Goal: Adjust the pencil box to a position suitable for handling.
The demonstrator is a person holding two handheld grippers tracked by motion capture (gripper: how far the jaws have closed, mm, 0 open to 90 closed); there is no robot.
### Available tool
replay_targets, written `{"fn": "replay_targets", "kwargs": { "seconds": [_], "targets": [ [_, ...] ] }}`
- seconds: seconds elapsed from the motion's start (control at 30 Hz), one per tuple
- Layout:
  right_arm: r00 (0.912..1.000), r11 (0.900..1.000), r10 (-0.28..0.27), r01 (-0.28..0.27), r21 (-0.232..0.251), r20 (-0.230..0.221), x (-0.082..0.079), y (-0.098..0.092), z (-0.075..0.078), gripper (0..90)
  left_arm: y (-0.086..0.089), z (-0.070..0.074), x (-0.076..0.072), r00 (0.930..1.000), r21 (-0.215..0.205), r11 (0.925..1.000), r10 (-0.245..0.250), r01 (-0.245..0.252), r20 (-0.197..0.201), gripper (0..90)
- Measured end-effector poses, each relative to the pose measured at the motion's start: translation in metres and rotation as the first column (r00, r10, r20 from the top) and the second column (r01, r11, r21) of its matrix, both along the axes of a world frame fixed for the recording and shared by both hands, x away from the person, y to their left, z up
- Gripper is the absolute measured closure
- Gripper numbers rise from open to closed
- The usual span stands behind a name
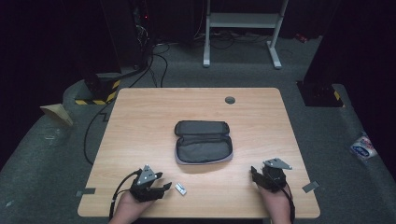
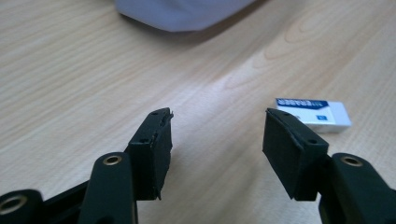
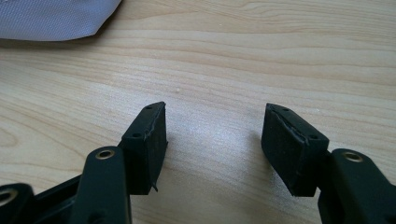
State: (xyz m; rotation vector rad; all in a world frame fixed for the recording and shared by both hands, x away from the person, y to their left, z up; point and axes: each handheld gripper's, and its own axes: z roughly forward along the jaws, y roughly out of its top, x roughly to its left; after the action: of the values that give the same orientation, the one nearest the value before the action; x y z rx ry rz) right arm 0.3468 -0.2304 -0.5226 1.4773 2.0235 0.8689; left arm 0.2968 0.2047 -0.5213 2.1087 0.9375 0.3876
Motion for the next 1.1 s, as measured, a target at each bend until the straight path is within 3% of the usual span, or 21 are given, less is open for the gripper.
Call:
{"fn": "replay_targets", "kwargs": {
  "seconds": [0.23, 0.5, 0.77, 1.1],
  "targets": [
    [1.0, 1.0, 0.006, -0.006, 0.001, 0.001, 0.0, -0.001, 0.0, 40.6, -0.021, -0.003, -0.003, 0.9984, 0.043, 0.9977, -0.053, 0.052, 0.017, 40.8],
    [0.9999, 1.0, 0.014, -0.014, -0.003, 0.005, -0.001, 0.0, 0.0, 41.2, -0.039, -0.004, -0.002, 0.9963, 0.048, 0.9958, -0.079, 0.077, 0.032, 42.4],
    [0.9999, 1.0, 0.013, -0.013, -0.001, 0.004, -0.001, 0.0, 0.0, 41.4, -0.049, -0.005, 0.002, 0.9934, 0.049, 0.9939, -0.101, 0.098, 0.054, 51.6],
    [1.0, 1.0, 0.006, -0.006, 0.001, 0.003, 0.0, 0.0, 0.0, 42.2, -0.049, -0.005, 0.009, 0.9949, 0.027, 0.9955, -0.091, 0.09, 0.043, 62.7]
  ]
}}
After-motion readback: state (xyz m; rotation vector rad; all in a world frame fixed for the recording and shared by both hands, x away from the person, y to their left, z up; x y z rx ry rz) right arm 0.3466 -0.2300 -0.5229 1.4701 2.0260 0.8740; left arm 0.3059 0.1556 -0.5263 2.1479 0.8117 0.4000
